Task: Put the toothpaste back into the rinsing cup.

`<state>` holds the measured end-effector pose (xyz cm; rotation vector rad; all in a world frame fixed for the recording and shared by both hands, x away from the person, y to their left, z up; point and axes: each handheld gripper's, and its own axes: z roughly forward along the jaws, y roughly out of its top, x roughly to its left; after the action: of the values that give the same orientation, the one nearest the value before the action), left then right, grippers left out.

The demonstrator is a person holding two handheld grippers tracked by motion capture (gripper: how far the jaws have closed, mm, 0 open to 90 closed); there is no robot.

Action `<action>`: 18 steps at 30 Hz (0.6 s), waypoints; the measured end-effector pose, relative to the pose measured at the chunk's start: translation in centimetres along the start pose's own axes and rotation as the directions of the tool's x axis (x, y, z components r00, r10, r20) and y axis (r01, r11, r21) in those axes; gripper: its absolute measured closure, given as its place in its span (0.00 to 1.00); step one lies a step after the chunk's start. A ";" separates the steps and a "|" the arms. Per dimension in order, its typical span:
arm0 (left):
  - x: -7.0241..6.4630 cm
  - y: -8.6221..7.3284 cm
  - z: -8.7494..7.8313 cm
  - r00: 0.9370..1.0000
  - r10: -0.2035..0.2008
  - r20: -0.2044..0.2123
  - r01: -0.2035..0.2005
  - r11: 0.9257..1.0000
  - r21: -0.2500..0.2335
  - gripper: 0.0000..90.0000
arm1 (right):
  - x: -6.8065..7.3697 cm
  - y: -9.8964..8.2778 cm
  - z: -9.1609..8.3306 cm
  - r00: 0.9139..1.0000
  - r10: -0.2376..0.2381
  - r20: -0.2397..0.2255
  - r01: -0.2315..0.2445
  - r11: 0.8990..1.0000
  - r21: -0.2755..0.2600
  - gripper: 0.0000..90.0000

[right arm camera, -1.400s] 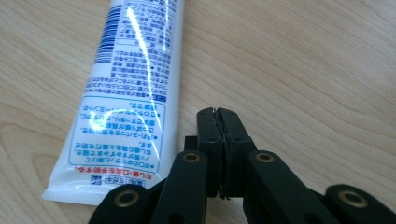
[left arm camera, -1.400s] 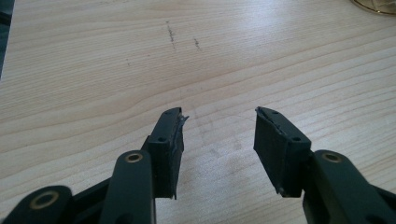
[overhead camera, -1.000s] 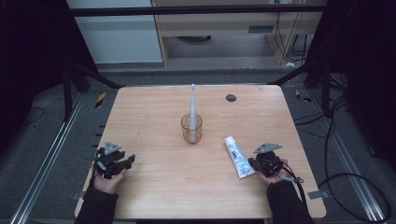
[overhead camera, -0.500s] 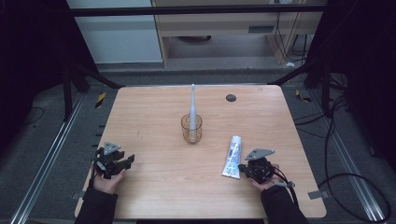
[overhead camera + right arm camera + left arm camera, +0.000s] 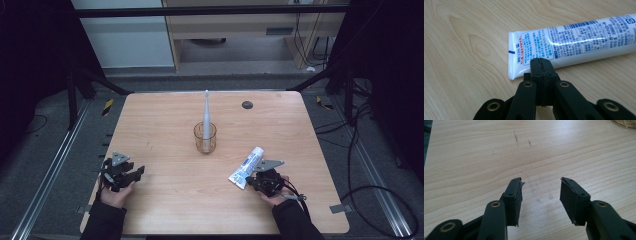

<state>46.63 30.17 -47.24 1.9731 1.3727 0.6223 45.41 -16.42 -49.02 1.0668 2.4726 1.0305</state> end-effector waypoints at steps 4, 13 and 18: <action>0.0 0.0 0.1 1.000 0.004 -0.002 -0.004 1.000 0.003 0.57 | 0.1 0.3 0.4 1.000 0.005 -0.008 -0.005 1.000 -0.006 1.00; 0.0 0.0 0.1 1.000 0.007 -0.002 -0.007 1.000 0.002 0.57 | 0.4 1.0 0.8 1.000 0.011 -0.012 -0.011 1.000 -0.025 1.00; 0.0 0.0 0.1 1.000 0.005 -0.001 -0.005 1.000 0.002 0.57 | -0.2 1.4 -0.7 0.999 0.036 0.013 -0.034 0.995 -0.094 1.00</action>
<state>46.74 30.15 -47.28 1.9788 1.3698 0.6250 45.96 -16.26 -47.52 1.0883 2.3763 1.1338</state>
